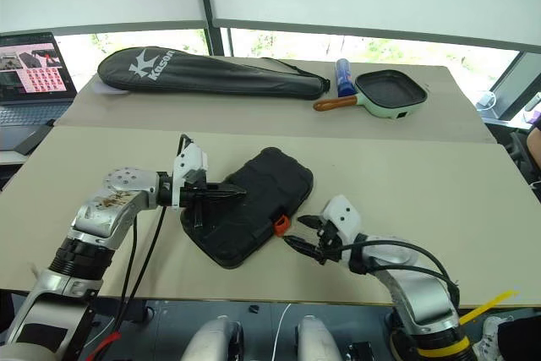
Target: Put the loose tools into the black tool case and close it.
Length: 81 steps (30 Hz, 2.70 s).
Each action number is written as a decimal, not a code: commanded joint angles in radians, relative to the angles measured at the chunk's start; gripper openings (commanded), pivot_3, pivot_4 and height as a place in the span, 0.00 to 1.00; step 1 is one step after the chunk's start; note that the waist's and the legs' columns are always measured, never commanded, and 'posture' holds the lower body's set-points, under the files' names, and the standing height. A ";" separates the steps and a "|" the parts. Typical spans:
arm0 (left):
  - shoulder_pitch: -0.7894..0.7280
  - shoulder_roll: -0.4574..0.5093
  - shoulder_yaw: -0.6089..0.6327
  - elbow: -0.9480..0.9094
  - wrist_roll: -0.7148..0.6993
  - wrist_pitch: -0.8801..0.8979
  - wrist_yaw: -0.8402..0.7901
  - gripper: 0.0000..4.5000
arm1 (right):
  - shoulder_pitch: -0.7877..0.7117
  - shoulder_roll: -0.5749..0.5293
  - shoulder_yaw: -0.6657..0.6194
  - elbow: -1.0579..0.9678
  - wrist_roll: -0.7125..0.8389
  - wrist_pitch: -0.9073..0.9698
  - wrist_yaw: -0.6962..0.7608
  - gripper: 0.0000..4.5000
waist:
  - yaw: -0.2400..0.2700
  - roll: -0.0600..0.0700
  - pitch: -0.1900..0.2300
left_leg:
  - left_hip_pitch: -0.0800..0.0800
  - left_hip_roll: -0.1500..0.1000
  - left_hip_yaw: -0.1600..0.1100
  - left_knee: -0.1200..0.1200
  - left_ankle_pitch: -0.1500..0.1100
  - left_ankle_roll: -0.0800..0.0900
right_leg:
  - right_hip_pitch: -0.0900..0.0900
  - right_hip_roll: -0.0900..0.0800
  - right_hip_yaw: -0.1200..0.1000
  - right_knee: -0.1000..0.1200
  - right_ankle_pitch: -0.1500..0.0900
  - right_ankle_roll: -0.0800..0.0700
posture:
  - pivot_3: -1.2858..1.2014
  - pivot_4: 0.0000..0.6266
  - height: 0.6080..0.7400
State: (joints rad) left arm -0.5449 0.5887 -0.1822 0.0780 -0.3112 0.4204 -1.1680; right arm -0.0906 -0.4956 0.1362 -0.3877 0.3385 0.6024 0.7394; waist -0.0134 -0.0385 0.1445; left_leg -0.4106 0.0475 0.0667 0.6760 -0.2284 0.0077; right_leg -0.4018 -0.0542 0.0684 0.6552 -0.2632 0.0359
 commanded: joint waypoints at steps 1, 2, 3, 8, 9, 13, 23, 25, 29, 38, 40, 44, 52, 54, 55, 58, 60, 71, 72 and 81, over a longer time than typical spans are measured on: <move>0.036 0.007 -0.051 0.027 0.032 0.031 -0.014 0.00 | -0.016 -0.006 0.016 -0.049 0.022 0.062 -0.013 0.70 | 0.000 0.000 0.000 | 0.000 0.000 0.000 0.000 0.000 0.000 | 0.000 0.000 0.000 0.000 0.000 0.000 | 0.52 0.24 1.00; 0.037 0.009 -0.051 0.025 0.032 0.032 -0.015 0.00 | -0.018 -0.001 0.021 -0.051 0.025 0.069 -0.014 0.70 | 0.000 0.000 0.000 | 0.000 0.000 0.000 0.000 0.000 0.000 | 0.000 0.000 0.000 0.000 0.000 0.000 | 0.52 0.24 1.00; 0.039 0.010 -0.051 0.024 0.032 0.033 -0.015 0.00 | -0.021 0.005 0.025 -0.053 0.025 0.072 -0.018 0.70 | 0.000 0.000 0.000 | 0.000 0.000 0.000 0.000 0.000 0.000 | 0.000 0.000 0.000 0.000 0.000 0.000 | 0.52 0.24 1.00; 0.041 0.010 -0.049 0.019 0.030 0.039 -0.011 0.00 | -0.036 0.029 0.040 -0.037 0.011 0.063 -0.037 0.70 | -0.001 0.000 0.000 | 0.000 0.000 0.000 0.000 0.000 0.000 | 0.000 0.000 0.000 0.000 0.000 0.000 | 0.52 0.24 1.00; 0.041 0.010 -0.049 0.018 0.030 0.040 -0.010 0.00 | -0.038 0.034 0.040 -0.036 0.015 0.063 -0.039 0.65 | -0.001 0.000 0.000 | 0.000 0.000 0.000 0.000 0.000 0.000 | 0.000 0.000 0.000 0.000 0.000 0.000 | 0.52 0.24 1.00; 0.046 0.011 -0.048 0.017 0.031 0.040 -0.007 0.00 | -0.042 0.045 0.041 -0.036 0.014 0.057 -0.047 0.41 | -0.001 0.000 0.000 | 0.000 0.000 0.000 0.000 0.000 0.000 | 0.000 0.000 0.000 0.000 0.000 0.000 | 0.52 0.24 1.00; 0.053 0.014 -0.052 0.019 0.036 0.040 -0.005 0.00 | 0.001 -0.005 0.023 -0.050 0.008 -0.009 -0.006 0.26 | -0.001 0.001 -0.001 | 0.000 0.000 0.000 0.000 0.000 0.000 | 0.000 0.000 0.000 0.000 0.000 0.000 | 0.52 0.24 1.00; 0.053 0.016 -0.054 0.021 0.039 0.044 -0.004 0.00 | 0.008 -0.009 0.003 -0.047 0.015 -0.041 -0.001 0.26 | -0.001 0.001 -0.001 | 0.000 0.000 0.000 0.000 0.000 0.000 | 0.000 0.000 0.000 0.000 0.000 0.000 | 0.52 0.24 1.00; 0.056 0.019 -0.062 0.025 0.044 0.051 -0.006 0.00 | 0.009 -0.001 -0.038 -0.038 0.039 -0.102 0.014 0.26 | -0.002 0.001 -0.001 | 0.000 0.000 0.000 -0.001 0.000 0.000 | 0.000 0.000 0.000 -0.001 -0.001 0.001 | 0.52 0.24 1.00; 0.063 0.018 -0.085 0.012 0.056 0.063 -0.006 0.00 | -0.002 0.018 -0.041 -0.002 0.035 -0.177 0.039 0.26 | -0.001 0.001 -0.001 | 0.000 0.000 0.000 -0.001 0.000 0.000 | 0.000 0.000 0.000 -0.001 -0.001 0.001 | 0.52 0.24 1.00; 0.062 0.017 -0.085 0.012 0.056 0.064 -0.006 0.00 | -0.017 0.024 -0.018 0.015 0.013 -0.162 0.028 0.26 | -0.001 0.001 -0.001 | 0.000 0.000 0.000 -0.001 0.000 0.000 | 0.000 0.000 0.000 -0.001 -0.001 0.001 | 0.52 0.24 1.00; 0.066 0.017 -0.085 0.005 0.054 0.069 -0.004 0.00 | -0.044 0.047 0.012 0.035 0.002 -0.126 0.006 0.26 | -0.001 0.001 -0.001 | 0.001 0.000 0.000 0.000 0.000 0.000 | 0.000 0.000 0.000 0.000 -0.001 0.000 | 0.52 0.24 1.00; 0.077 0.020 -0.082 -0.011 0.050 0.077 -0.001 0.00 | -0.010 0.012 -0.010 0.010 -0.004 -0.126 0.022 0.81 | -0.003 0.002 -0.001 | 0.005 0.001 0.000 -0.001 0.000 0.000 | 0.004 0.000 0.000 0.000 -0.001 0.000 | 0.52 0.24 1.00; 0.079 0.021 -0.082 -0.013 0.050 0.079 0.000 0.00 | 0.005 -0.009 -0.039 0.014 0.000 -0.137 0.034 0.88 | -0.002 0.002 -0.001 | 0.005 0.000 0.000 -0.001 0.000 0.000 | 0.004 0.000 0.000 0.000 -0.001 0.000 | 0.52 0.24 1.00; 0.080 0.021 -0.082 -0.015 0.050 0.080 0.000 0.00 | 0.012 -0.022 -0.048 0.016 0.006 -0.137 0.044 0.88 | -0.001 0.002 -0.001 | 0.005 0.000 0.000 -0.001 0.000 0.000 | 0.005 0.000 0.000 -0.001 -0.001 0.000 | 0.52 0.24 1.00; 0.081 0.022 -0.081 -0.018 0.049 0.083 0.002 0.00 | 0.031 -0.065 -0.047 0.020 -0.004 -0.170 0.077 0.72 | -0.001 0.002 -0.002 | 0.006 0.000 0.000 -0.001 0.000 0.000 | 0.006 0.000 0.000 -0.002 -0.001 0.000 | 0.52 0.24 1.00; 0.082 0.023 -0.082 -0.021 0.049 0.085 0.004 0.00 | 0.034 -0.079 -0.028 0.025 -0.016 -0.188 0.092 0.56 | -0.001 0.003 -0.002 | 0.006 0.001 0.000 -0.002 0.000 0.000 | 0.007 0.000 0.000 -0.004 -0.001 0.000 | 0.52 0.24 1.00; 0.085 0.026 -0.089 -0.026 0.051 0.092 0.003 0.00 | -0.046 -0.008 0.051 0.079 -0.058 -0.233 0.078 0.02 | -0.001 0.005 -0.004 | 0.007 0.001 0.000 -0.003 0.000 0.000 | 0.008 0.000 0.000 -0.008 -0.001 0.000 | 0.52 0.24 1.00; 0.082 0.025 -0.090 -0.022 0.053 0.091 0.003 0.00 | -0.054 -0.002 0.054 0.086 -0.060 -0.235 0.077 0.02 | -0.003 0.005 -0.004 | 0.007 0.001 0.000 -0.004 0.000 0.000 | 0.008 0.000 0.000 -0.008 -0.001 0.000 | 0.52 0.24 1.00; 0.081 0.029 -0.097 -0.013 0.057 0.095 0.002 0.00 | -0.081 0.056 0.069 0.130 -0.081 -0.259 0.072 0.02 | -0.008 0.005 -0.004 | 0.010 0.002 -0.001 -0.004 0.000 0.000 | 0.010 0.002 0.000 -0.008 -0.001 0.000 | 0.52 0.24 1.00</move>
State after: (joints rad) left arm -0.5080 0.6087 -0.2038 0.0151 -0.3027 0.4624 -1.1613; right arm -0.1338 -0.4626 0.1982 -0.2298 0.2486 0.3877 0.8241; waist -0.0217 -0.0333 0.1404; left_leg -0.4009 0.0497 0.0663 0.6718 -0.2285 0.0076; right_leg -0.3921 -0.0524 0.0688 0.6477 -0.2645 0.0355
